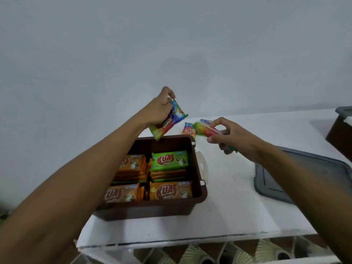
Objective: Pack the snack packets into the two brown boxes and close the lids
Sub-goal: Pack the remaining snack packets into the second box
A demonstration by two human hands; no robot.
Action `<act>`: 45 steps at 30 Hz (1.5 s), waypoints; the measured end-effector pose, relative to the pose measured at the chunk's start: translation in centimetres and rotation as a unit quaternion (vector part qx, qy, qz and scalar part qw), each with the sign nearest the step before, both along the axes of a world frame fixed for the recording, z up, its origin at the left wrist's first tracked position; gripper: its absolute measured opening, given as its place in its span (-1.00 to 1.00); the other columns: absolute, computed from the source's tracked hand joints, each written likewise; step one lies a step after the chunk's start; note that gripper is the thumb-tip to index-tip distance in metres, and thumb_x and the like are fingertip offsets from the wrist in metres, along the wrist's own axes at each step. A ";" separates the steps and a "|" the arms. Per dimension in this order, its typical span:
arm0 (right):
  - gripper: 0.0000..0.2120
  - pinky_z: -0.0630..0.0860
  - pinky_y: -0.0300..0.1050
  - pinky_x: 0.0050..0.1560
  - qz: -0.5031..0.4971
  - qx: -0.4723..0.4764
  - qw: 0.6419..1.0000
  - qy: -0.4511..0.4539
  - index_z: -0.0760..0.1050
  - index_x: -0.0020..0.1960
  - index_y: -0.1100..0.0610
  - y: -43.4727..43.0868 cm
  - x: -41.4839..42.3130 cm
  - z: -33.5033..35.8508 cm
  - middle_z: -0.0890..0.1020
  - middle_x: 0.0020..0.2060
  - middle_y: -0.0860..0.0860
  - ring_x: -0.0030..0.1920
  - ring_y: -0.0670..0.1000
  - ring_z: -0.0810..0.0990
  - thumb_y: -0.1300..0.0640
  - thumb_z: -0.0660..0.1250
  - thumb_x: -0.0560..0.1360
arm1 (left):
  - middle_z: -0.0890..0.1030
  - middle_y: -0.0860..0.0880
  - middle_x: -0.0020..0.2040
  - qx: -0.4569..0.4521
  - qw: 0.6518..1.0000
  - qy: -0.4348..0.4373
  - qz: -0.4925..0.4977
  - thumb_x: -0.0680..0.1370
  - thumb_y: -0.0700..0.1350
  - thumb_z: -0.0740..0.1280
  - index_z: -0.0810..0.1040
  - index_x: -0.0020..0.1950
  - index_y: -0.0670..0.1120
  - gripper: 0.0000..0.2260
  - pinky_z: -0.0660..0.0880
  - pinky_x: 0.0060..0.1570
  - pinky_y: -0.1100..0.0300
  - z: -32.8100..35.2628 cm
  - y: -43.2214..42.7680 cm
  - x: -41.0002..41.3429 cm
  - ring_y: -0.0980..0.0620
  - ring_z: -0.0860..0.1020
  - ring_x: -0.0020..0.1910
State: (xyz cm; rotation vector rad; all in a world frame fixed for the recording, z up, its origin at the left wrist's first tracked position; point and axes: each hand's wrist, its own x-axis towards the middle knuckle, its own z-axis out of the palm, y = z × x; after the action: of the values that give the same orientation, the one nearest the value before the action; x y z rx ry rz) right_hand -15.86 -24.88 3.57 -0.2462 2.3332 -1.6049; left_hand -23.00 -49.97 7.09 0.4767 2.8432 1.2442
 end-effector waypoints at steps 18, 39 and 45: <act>-0.62 0.60 -0.13 -0.01 -0.033 0.125 0.986 0.107 0.37 0.41 0.00 -12.0 4.9 -0.2 0.56 0.19 0.00 0.03 -0.04 0.61 0.19 0.21 0.60 | 0.58 0.00 0.05 -0.163 0.981 0.084 -0.060 0.61 -0.23 0.27 0.50 0.13 -0.09 -0.88 0.39 -0.13 0.34 -6.5 -11.8 8.4 0.05 0.52 0.01; -0.56 0.37 0.05 0.23 0.097 0.464 0.831 0.291 0.51 0.25 -0.09 -13.7 1.4 -3.6 0.53 0.20 -0.06 0.22 0.01 0.46 -0.20 0.38 0.42 | 0.47 0.09 0.10 -0.312 0.943 0.067 -0.094 0.37 0.21 0.49 0.44 0.19 0.04 -0.49 0.46 0.04 0.17 -7.6 -13.2 8.1 0.09 0.46 0.04; -0.48 0.37 0.06 0.26 0.102 0.494 0.814 0.289 0.39 0.27 -0.12 -14.1 1.3 -3.9 0.47 0.23 -0.04 0.25 0.03 0.42 -0.12 0.48 0.37 | 0.37 0.06 0.17 -0.352 0.924 0.098 -0.111 0.43 0.05 0.47 0.24 0.48 0.15 -0.33 0.46 0.11 0.16 -8.2 -13.5 8.2 0.09 0.38 0.14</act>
State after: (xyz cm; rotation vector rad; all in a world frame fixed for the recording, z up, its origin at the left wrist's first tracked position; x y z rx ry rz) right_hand -14.55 -38.94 -0.33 -0.7618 3.0774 -0.0419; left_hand -14.82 -63.44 -1.11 0.8714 2.9967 0.1013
